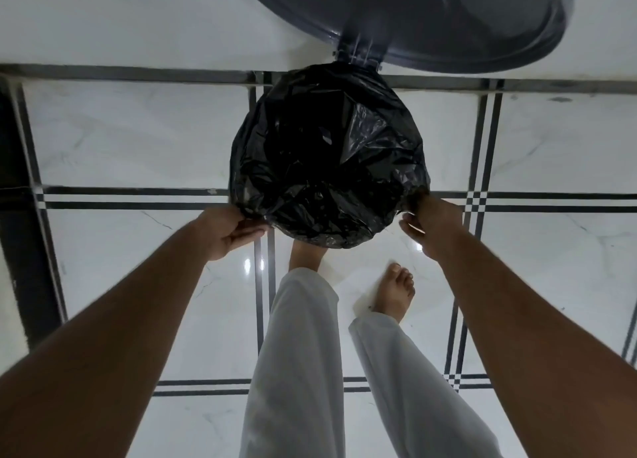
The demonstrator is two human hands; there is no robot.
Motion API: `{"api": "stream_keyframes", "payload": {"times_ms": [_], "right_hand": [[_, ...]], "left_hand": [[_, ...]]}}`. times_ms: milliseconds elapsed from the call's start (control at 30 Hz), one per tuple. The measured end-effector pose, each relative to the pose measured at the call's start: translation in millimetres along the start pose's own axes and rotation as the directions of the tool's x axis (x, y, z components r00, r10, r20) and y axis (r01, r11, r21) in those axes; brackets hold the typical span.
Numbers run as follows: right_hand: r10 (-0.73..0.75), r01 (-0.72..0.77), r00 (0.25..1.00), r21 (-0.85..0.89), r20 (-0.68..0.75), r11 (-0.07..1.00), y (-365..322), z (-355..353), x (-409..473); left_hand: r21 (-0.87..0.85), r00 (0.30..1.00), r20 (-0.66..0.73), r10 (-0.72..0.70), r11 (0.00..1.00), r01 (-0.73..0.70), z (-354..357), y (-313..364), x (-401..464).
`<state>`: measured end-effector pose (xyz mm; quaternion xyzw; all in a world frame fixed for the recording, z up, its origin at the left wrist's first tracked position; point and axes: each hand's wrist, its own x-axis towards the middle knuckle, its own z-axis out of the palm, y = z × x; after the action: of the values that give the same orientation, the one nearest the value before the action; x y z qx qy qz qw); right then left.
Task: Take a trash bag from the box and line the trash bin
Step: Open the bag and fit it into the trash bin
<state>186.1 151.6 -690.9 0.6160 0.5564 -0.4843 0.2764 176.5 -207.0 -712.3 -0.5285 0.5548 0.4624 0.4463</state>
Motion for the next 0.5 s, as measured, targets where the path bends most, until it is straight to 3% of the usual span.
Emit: {"api": "stream_keyframes", "payload": {"times_ms": [67, 133, 267, 333, 400, 433, 500], "right_hand": [[-0.010, 0.009, 1.000, 0.040, 0.025, 0.999, -4.5, 0.1, -1.9], [0.005, -0.008, 1.000, 0.116, 0.029, 0.993, -6.9, 1.5, -1.8], [-0.004, 0.003, 1.000, 0.059, 0.020, 0.998, -10.1, 8.2, -14.1], [-0.103, 0.102, 0.990, -0.017, -0.094, 0.995, -10.8, 13.5, -20.9], [-0.254, 0.249, 0.944, -0.049, -0.211, 0.967, -13.0, 19.9, -31.3], [-0.302, 0.301, 0.928, -0.039, -0.219, 0.953, -13.8, 23.1, -36.0], [-0.321, 0.336, 0.925, 0.040, -0.203, 0.941, -20.3, 30.5, -42.0]], "left_hand": [[-0.228, 1.000, -0.002, 0.004, 0.974, -0.004, -3.7, 1.1, 3.9], [-0.286, 0.999, 0.027, 0.029, 0.958, -0.020, -5.4, 1.6, 3.9], [-0.072, 0.994, 0.106, 0.031, 0.997, -0.024, 0.1, 4.7, -8.8], [-0.030, 1.000, -0.013, 0.028, 0.999, -0.028, 2.9, 9.9, -16.6], [-0.144, 0.990, -0.127, 0.065, 0.986, -0.084, 10.0, 20.0, -25.2], [-0.226, 0.982, -0.170, 0.079, 0.967, -0.117, 15.4, 27.1, -32.3], [-0.200, 0.943, -0.270, 0.193, 0.947, -0.251, 28.0, 42.0, -44.6]]}}
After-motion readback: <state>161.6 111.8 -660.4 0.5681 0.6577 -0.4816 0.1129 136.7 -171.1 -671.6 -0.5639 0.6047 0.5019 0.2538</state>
